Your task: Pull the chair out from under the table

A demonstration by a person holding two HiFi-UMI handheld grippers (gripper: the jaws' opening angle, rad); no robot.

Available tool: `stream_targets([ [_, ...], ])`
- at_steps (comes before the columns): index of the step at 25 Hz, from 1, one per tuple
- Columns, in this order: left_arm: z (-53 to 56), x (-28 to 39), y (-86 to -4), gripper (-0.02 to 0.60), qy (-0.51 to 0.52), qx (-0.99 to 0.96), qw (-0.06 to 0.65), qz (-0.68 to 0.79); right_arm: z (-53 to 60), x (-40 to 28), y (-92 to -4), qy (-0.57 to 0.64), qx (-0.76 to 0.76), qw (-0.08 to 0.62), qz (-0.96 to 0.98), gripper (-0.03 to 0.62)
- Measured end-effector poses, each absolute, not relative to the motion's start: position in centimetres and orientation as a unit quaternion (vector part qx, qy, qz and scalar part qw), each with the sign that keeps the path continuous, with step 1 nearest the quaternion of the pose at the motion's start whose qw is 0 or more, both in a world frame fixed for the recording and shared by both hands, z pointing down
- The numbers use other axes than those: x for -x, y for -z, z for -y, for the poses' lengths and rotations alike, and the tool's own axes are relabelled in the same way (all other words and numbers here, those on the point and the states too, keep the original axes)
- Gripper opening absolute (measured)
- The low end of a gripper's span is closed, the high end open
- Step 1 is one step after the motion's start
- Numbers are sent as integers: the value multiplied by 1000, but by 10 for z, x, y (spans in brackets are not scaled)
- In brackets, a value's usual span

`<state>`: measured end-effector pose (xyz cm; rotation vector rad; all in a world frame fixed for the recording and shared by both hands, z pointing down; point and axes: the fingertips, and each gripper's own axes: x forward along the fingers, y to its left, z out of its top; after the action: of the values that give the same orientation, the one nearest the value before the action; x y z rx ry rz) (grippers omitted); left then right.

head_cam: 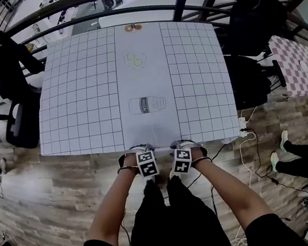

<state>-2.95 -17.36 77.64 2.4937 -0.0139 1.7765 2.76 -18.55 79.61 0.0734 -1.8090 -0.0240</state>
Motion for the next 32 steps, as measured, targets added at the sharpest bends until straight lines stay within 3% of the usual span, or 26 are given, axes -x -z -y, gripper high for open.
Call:
stream_targets([
  [3,171,32,-783,175,-593,-805,27,-19,188,-26,-803,-5,-42,615,787,87],
  [11,176,32,-795,143,-606,-795,20,-15,189,-25,-817,-1,-19,642,766,84],
  [15,178,26,-799,144,-603,-796,48,-11,188,-24,-817,-2,-11,646,763,86],
  [24,178,20,-810,143,-610,-791,42,-16,183,-16,-826,-10,25,643,766,104],
  [29,174,11,-816,175,-614,-788,31,-26,181,-14,-824,-15,38,637,770,115],
  [32,177,10,-817,155,-605,-795,35,-20,180,-14,-824,-27,38,638,769,117],
])
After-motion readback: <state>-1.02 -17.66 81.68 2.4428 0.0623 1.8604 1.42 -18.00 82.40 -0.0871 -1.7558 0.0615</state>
